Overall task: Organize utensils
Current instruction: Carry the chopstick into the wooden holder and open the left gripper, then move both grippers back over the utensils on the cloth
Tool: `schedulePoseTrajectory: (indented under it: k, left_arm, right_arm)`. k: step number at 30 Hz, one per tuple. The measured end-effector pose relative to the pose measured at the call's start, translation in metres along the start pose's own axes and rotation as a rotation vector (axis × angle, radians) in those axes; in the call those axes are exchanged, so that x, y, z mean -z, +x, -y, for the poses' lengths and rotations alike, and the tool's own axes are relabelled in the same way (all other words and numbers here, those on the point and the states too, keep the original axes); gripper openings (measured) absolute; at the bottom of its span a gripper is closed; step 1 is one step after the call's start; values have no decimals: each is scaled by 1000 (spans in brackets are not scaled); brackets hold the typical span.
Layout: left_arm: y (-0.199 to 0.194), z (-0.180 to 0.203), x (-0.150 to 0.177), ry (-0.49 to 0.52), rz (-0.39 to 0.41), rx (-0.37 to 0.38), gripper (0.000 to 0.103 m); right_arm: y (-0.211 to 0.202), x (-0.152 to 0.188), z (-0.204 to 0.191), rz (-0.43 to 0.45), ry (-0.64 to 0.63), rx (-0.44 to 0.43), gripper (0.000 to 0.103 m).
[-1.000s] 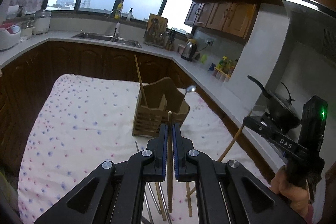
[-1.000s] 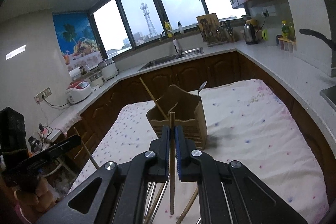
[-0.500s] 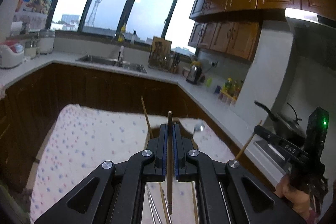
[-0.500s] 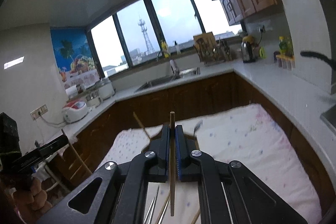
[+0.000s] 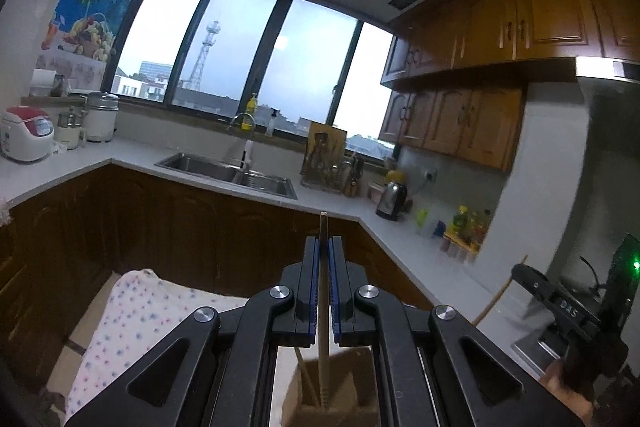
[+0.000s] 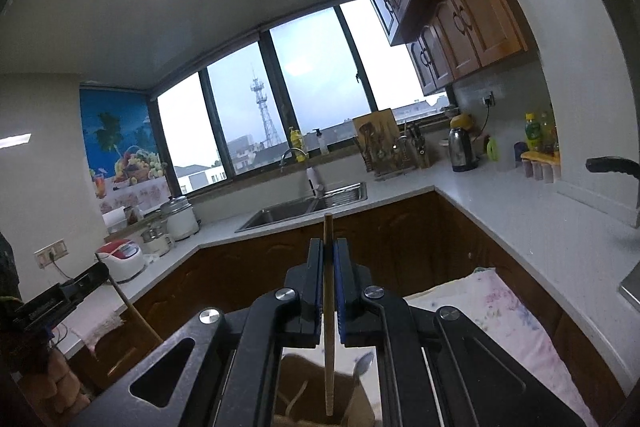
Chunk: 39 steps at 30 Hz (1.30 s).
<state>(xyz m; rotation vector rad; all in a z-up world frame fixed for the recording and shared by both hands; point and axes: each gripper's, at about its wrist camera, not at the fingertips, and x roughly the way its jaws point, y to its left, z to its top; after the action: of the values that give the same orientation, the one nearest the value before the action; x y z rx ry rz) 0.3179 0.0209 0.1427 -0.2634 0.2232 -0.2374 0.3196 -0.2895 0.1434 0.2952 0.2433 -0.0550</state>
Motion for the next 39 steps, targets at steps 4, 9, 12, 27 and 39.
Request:
schedulePoseTrajectory:
  k: [4,9,12,27,39]
  left_arm:
    - [41,-1,22,-17,-15,-21,3]
    - [90,-10,55,-64,-61,-39,3]
    - [113,-13,79,-81,-85,-47,3]
    - [169,-19,85,-50,-187,-39,4]
    - [135,-43,75,-71,-216,-34,41]
  right_arm:
    - [20,18,5,-27,-4,8,5]
    - [41,50,16,-77,15,24,5]
    - [50,70,20,-112,24,29,5]
    - [63,87,38,-218,69,32,6]
    - [57,86,42,-240,121,-14,50]
